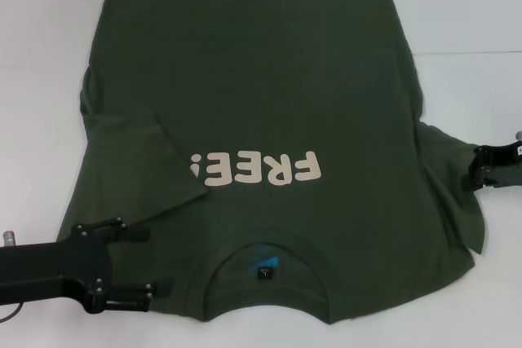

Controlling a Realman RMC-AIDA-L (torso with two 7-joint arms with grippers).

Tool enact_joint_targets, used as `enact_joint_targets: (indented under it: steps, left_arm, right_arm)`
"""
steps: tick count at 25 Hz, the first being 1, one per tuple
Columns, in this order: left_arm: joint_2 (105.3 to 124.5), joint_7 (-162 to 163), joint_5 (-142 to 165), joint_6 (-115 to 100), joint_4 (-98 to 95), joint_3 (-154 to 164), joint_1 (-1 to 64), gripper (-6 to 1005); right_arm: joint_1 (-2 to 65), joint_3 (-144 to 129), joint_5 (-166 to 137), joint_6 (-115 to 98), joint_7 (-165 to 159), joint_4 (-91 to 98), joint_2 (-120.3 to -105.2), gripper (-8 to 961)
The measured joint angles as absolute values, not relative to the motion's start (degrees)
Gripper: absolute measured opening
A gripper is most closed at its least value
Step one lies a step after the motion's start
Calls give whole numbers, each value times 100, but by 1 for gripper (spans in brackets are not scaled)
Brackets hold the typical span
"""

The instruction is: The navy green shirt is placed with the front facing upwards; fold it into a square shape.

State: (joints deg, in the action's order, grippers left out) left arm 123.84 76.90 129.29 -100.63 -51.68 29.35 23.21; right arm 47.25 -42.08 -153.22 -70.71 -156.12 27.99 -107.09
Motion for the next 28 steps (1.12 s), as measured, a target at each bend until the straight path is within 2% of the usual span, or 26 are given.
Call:
enact_joint_targets:
  steps: [10, 20, 28]
  left_arm:
    - [12384, 7691, 12922, -10063, -5168, 2935, 2328, 949]
    - [12384, 7690, 12901, -10063, -5168, 2936, 2329, 950]
    - [12384, 7690, 12917, -10009, -5168, 2935, 2329, 950]
  right_arm:
    - [4648, -3827, -15251, -7246, -15414, 2968, -10660, 20]
    - [4509, -3438, -14598, -7421, -15074, 3013, -10436, 43]
    - [4492, -3388, -14524, -7496, -15046, 3045, -10353, 62]
